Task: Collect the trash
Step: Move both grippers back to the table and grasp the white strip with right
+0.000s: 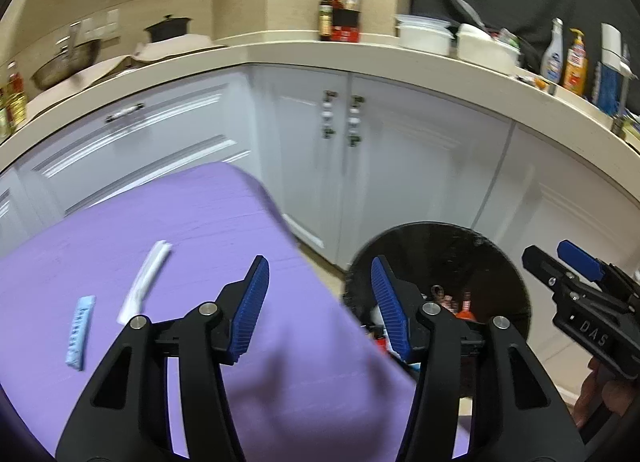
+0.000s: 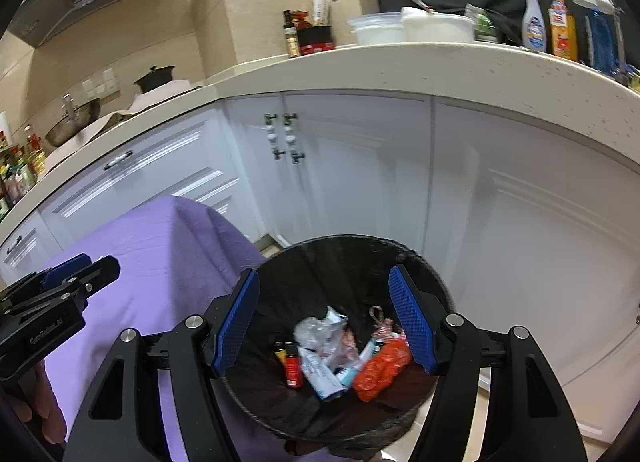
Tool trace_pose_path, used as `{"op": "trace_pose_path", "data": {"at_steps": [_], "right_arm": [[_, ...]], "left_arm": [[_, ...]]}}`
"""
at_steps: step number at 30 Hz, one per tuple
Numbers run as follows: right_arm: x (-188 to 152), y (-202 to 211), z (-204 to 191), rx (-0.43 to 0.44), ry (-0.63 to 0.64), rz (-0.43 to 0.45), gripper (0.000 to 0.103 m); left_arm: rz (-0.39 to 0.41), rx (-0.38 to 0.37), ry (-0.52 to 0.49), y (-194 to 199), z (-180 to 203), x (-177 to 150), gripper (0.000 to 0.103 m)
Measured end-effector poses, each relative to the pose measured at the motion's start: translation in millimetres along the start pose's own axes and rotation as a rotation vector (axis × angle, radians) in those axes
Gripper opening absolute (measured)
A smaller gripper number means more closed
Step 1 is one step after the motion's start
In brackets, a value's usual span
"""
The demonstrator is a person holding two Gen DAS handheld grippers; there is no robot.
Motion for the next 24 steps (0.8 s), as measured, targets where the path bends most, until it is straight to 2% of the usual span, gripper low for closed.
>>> {"op": "trace_pose_path", "data": {"at_steps": [12, 24], "right_arm": [[-16.5, -10.7, -79.7, 0.123, 0.103, -0.048, 0.066], [-49.9, -24.3, -169.5, 0.231, 0.225, -0.118, 0.066]], "left_arm": [[-0.043, 0.186, 0.129, 40.6, -98.0, -52.7, 0.053], [-0.089, 0.324, 0.257, 78.7, -180.8, -107.5, 0.053]]}}
Point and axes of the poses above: each gripper's, at about its wrist camera, not at the fingertips, and y roughly against the way its jaws point, z to its right, x to its top, the point moved 1 cm from there along -y, roughly the way its jaws point, and after that the axes turned 13 degrees about -y, right-handed, at the moved point
